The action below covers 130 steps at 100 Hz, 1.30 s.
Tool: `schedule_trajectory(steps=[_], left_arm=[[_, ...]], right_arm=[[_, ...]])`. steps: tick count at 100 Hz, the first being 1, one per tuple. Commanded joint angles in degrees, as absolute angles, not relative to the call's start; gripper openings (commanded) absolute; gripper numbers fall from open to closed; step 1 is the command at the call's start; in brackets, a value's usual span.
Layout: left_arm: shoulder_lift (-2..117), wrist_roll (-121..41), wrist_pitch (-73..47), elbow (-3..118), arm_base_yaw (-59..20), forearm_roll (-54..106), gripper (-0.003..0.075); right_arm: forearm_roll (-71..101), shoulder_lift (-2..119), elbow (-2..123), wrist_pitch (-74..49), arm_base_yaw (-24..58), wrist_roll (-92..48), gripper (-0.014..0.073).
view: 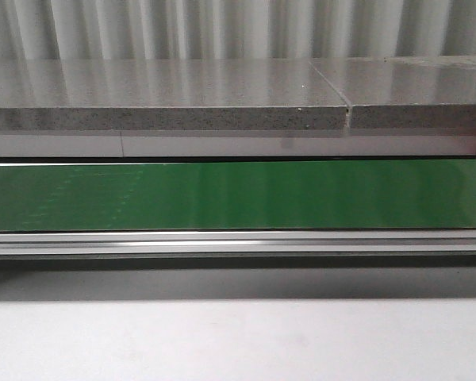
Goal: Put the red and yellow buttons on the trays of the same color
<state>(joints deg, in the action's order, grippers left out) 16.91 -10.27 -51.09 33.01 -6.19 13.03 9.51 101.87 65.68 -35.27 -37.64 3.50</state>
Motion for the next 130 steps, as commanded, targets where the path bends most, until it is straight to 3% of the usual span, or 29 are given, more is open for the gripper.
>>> schedule_trajectory(steps=[1,29,37,62,78,130], left_arm=[[17.5,-10.2,-47.1,34.4,-6.5,14.4,-0.0020],[17.5,-10.2,-47.1,34.4,-6.5,14.4,-0.0020],[17.5,-10.2,-47.1,34.4,-6.5,14.4,-0.0020],[17.5,-10.2,-47.1,34.4,-6.5,14.4,-0.0020],[17.5,-10.2,-47.1,34.4,-6.5,14.4,-0.0020],[17.5,-10.2,-47.1,34.4,-6.5,14.4,-0.0020]], right_arm=[[10.1,97.7,66.9,-34.2,-37.8,3.3,0.0570],[10.0,88.1,66.9,-39.2,-37.4,3.2,0.0570],[10.0,84.9,66.9,-42.0,-36.5,2.6,0.0530],[10.1,77.2,66.9,-48.5,-28.8,-0.6,0.0120],[10.1,74.5,66.9,-50.6,-21.3,-0.6,-0.0072],[5.5,73.9,66.9,-52.8,-1.5,-1.8,-0.0067]])
